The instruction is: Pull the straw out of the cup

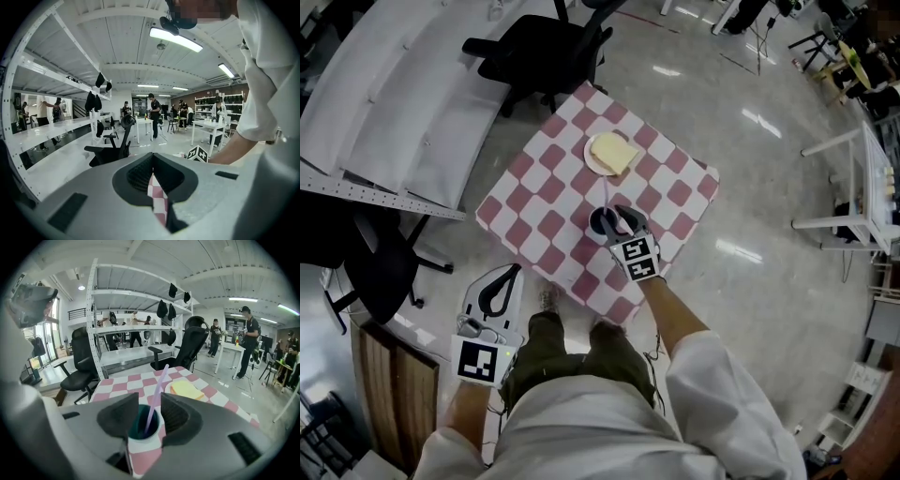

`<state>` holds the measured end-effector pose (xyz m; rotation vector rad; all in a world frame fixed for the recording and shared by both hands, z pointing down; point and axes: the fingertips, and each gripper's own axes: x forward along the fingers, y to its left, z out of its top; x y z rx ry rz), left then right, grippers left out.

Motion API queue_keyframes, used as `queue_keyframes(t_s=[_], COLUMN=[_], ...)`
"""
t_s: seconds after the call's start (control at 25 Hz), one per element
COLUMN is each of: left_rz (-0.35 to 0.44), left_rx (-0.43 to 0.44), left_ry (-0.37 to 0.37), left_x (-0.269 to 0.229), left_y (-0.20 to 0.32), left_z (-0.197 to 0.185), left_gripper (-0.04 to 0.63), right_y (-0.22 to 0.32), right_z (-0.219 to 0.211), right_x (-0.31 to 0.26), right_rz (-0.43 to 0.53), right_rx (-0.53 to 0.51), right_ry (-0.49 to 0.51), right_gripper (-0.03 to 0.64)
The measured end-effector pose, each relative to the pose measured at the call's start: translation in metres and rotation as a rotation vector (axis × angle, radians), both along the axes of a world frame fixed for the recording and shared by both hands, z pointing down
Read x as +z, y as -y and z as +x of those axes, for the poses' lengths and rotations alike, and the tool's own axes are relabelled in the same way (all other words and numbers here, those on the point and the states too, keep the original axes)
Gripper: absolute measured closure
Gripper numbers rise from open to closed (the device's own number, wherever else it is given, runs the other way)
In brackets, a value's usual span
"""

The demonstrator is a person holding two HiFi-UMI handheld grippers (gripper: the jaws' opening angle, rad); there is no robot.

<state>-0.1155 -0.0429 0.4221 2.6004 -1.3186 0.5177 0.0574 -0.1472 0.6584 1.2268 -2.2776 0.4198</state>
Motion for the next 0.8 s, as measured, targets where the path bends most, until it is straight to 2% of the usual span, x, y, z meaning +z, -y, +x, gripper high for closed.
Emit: queue_keyframes(t_s=[0.8], left_rz=[-0.032], left_rx=[-0.060], left_ry=[0.027], left_x=[0.013], left_y=[-0.003], left_z=[-0.013], left_gripper=[0.591], right_y=[0.024], right_z=[-0.006], right_x=[0.033], right_rz=[-0.038], right_rx=[-0.032], right_ry=[-0.022], right_gripper=[0.480])
